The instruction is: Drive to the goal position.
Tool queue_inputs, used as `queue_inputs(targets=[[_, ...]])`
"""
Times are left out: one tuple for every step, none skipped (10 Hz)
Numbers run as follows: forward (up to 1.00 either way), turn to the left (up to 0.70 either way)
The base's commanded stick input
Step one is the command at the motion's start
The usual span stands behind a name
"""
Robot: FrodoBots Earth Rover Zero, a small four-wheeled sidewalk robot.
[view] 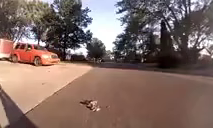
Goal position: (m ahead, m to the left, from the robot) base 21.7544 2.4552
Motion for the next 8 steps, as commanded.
queue_inputs(targets=[[1.0, 0.0], [1.0, 0.0], [1.0, 0.0], [1.0, 0.0], [1.0, 0.0], [1.0, 0.0], [1.0, 0.0], [1.0, 0.0]])
